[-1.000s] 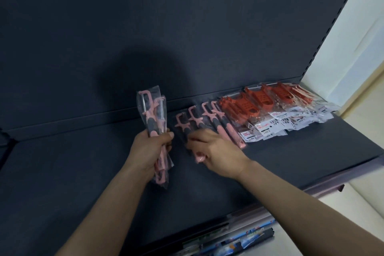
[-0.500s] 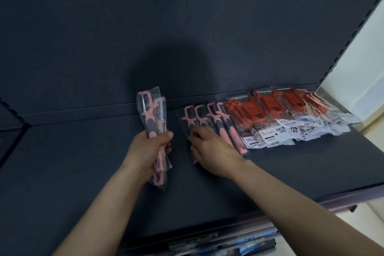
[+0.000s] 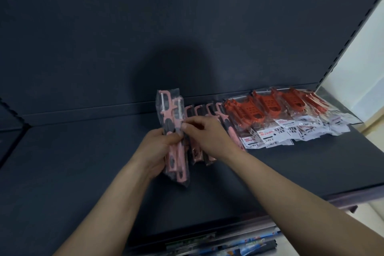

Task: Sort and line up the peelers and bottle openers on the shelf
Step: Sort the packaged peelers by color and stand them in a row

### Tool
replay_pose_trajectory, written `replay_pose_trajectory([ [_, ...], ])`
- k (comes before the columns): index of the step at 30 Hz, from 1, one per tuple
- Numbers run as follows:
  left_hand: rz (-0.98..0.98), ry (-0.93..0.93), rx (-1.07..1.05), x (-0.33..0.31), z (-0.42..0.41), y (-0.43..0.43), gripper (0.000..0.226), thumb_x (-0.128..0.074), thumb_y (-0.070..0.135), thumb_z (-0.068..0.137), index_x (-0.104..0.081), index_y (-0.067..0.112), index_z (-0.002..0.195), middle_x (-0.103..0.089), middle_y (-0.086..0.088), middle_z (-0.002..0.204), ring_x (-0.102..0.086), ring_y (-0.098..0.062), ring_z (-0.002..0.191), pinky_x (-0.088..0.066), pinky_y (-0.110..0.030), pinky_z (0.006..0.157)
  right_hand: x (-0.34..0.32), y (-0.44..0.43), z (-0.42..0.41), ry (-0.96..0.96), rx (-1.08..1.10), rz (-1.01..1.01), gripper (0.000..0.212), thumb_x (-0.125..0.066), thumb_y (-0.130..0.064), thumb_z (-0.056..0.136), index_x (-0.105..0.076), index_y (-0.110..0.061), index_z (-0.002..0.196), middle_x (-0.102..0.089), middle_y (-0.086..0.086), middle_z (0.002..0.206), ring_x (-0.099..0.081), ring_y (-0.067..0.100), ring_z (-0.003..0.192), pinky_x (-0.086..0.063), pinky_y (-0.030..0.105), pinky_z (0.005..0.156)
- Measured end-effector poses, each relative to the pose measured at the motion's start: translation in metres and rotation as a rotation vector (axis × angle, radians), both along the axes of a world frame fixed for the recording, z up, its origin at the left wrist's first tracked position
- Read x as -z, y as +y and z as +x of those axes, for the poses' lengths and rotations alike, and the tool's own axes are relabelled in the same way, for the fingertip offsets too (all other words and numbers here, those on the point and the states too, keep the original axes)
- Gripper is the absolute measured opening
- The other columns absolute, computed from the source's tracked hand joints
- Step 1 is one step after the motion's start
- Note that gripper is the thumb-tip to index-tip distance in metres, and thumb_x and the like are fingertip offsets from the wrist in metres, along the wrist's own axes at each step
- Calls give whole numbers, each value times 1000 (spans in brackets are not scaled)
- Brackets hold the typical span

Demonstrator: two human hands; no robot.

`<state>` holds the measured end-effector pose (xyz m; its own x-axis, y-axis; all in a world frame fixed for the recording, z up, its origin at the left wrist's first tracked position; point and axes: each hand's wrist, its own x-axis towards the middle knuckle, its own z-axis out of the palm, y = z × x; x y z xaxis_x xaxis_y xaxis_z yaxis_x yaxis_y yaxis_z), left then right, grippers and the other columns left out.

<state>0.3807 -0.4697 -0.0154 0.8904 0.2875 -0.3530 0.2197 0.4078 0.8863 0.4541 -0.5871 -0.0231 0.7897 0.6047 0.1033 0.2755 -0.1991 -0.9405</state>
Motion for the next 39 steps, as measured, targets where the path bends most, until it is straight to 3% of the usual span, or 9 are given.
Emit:
replay_pose_trajectory([
  [5,-71,-35,7,1,-1,-1,18,-48,-7,91,-62,-5,102,-71,-17,85,-70,-25,73,-59,-33,62,-4,4,-2,224,62,57,16,-60,-13,90,-71,-16,79,-68,-10,63,-60,-4,60,-48,14,59],
  [8,-89,-27,-29,2,-1,4,16,-48,-6,91,-62,-3,100,-70,-17,87,-70,-27,76,-59,-34,63,-2,9,1,303,195,38,16,-62,-11,89,-69,1,82,-65,10,68,-57,11,64,-48,25,61],
  [10,-54,4,-101,4,-1,9,13,-50,-6,91,-61,1,94,-67,-16,86,-67,-26,77,-60,-32,63,2,13,4,283,268,-10,20,-63,-8,87,-64,12,86,-58,12,71,-50,18,67,-42,30,64],
  [13,1,39,-191,7,-2,19,11,-52,-7,90,-58,2,89,-59,-13,81,-59,-22,75,-59,-28,57,5,26,6,172,328,-119,7,-67,-9,83,-65,-5,78,-60,5,72,-54,16,71,-45,28,66],
  [15,23,48,-207,8,-5,25,12,-52,-7,90,-58,3,87,-57,-12,80,-57,-21,73,-59,-26,56,8,36,8,55,361,-248,11,-68,-13,82,-59,-12,75,-61,5,74,-56,18,73,-47,29,69],
  [19,21,60,-201,10,-10,34,12,-52,-8,89,-59,3,87,-57,-12,80,-58,-20,72,-58,-26,58,16,51,11,-24,413,-360,10,-62,-11,82,-54,-8,88,-65,16,91,-60,30,87,-44,31,70],
  [24,36,59,-164,11,-11,39,12,-52,-8,89,-60,2,89,-57,-13,81,-58,-21,72,-58,-25,58,18,51,9,-223,377,-446,10,-55,-1,83,-59,-5,92,-66,17,92,-61,31,87,-45,30,69],
  [30,107,83,-124,10,-4,38,10,-54,0,90,-62,4,94,-60,-8,80,-58,-17,67,-54,-22,55,19,47,1,-407,262,-648,24,-51,-22,93,-65,-5,101,-58,16,108,-59,29,93,-45,29,74],
  [39,116,109,-92,8,-2,39,19,-48,-1,87,-62,1,101,-56,-13,78,-56,-18,65,-53,-22,56,21,51,6,-534,289,-743,26,-45,-19,97,-62,-4,110,-54,15,116,-50,29,109,-44,30,80],
])
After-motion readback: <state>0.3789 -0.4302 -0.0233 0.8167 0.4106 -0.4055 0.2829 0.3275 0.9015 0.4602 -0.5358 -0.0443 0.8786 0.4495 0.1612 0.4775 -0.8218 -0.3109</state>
